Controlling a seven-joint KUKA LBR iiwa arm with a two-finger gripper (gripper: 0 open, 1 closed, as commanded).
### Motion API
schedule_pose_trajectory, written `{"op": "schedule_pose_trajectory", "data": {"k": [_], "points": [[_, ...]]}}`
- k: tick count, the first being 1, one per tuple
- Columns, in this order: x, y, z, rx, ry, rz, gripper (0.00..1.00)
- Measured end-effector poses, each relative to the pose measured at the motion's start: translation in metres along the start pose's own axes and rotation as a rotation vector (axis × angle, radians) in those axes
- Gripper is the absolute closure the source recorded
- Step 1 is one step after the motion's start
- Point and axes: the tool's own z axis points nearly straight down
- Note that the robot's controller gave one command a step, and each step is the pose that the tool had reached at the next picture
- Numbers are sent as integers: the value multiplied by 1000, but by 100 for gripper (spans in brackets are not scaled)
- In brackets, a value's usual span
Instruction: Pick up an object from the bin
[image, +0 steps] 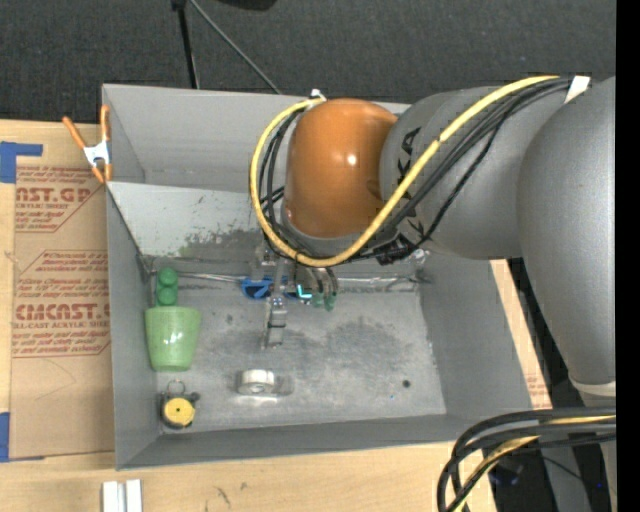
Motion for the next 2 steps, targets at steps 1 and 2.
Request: {"op": "schedule_pose_trajectory", "data": {"k": [1, 2], "points": [[43, -11, 96, -1, 4, -59, 0], [33, 42, 100, -5, -10, 81, 0]]}}
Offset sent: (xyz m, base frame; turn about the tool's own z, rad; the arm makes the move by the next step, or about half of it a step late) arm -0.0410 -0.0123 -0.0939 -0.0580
